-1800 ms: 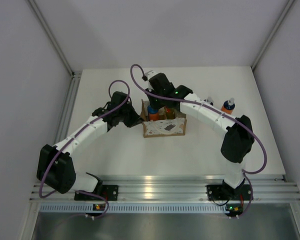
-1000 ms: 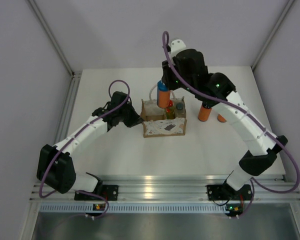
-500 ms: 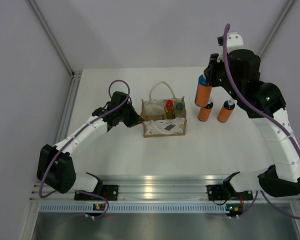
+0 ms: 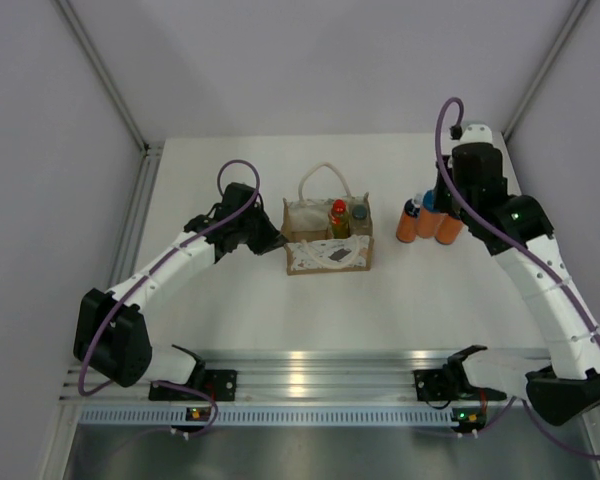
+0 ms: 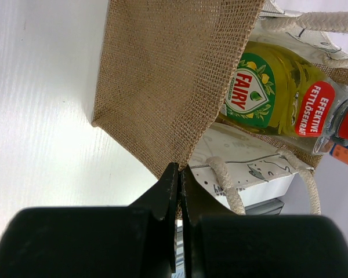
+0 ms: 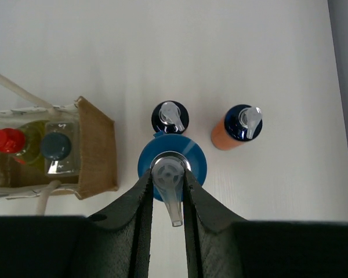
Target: Take the personal care products out of the canvas bag
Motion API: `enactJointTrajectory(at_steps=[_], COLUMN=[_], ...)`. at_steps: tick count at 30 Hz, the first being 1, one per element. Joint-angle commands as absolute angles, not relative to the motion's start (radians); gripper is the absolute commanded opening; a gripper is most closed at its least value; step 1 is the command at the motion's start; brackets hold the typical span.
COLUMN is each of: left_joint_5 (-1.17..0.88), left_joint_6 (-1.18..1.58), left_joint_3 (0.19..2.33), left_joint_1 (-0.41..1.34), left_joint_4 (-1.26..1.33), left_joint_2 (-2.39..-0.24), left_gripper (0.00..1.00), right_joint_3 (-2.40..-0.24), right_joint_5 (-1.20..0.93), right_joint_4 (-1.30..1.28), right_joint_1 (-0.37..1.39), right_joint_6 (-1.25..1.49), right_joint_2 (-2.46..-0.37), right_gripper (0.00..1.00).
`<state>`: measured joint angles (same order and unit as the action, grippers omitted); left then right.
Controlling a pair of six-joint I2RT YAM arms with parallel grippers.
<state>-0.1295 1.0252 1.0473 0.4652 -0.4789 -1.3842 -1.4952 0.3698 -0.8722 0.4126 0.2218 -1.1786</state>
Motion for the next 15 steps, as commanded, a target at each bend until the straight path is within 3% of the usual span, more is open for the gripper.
enactJointTrajectory(at_steps=[1,15], left_joint_5=[-0.118,-0.129], left_joint_6=[1.014,1.011], left_joint_3=[1.063,1.055], left_joint_1=[0.454,0.454], left_joint_4=[-0.460,-0.460], left_joint_2=[-1.384,-1.370], left_gripper=[0.00,0.00], right_joint_3=[-1.425,-1.086], right_joint_5=[0.380,0.319], right_joint_4=[-0.686,-0.482], right_joint_1=[0.365,0.186], right_joint_6=[0.262,0.308], right_joint_2=[-1.101,-1.029], right_gripper=[0.00,0.00])
